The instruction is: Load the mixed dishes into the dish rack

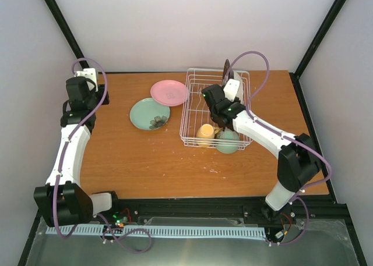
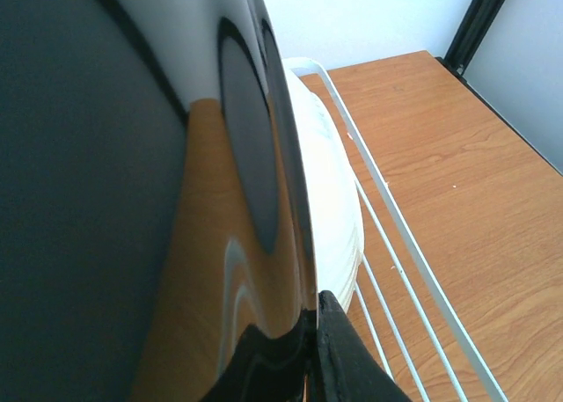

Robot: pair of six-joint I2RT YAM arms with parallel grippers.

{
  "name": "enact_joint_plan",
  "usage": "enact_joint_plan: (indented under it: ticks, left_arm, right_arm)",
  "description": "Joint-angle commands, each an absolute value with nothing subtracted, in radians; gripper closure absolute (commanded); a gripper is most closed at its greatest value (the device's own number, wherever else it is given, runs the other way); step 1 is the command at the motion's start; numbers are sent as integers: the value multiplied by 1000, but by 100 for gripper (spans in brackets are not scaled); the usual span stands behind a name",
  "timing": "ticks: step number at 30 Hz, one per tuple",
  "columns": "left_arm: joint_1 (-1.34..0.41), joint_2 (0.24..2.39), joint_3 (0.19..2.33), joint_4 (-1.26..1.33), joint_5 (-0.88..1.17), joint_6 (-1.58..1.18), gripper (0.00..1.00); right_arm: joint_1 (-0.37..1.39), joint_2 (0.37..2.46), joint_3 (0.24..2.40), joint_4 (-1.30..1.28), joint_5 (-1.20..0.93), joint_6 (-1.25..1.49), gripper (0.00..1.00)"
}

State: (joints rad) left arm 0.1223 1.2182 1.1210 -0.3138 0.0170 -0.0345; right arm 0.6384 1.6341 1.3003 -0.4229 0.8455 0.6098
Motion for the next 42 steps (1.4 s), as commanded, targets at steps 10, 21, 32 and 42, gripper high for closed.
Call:
enact_joint_plan:
  ticks: [10, 21, 32, 42]
  left_arm:
    - [120, 1219, 1161, -328, -30, -9, 63]
    - [120, 1226, 1162, -335, -61, 2, 63]
    - [120, 1265, 1184, -364, -47, -1, 59]
    - [120, 1345, 1211, -403, 82, -32, 57]
  right_arm:
    - [617, 1688, 1359, -292, 932, 630, 97]
    - [585, 1816, 1401, -275, 810, 643, 97]
    - [575, 1925, 1556, -459, 805, 678, 70]
    - [575, 1870, 1560, -517, 861, 688, 42]
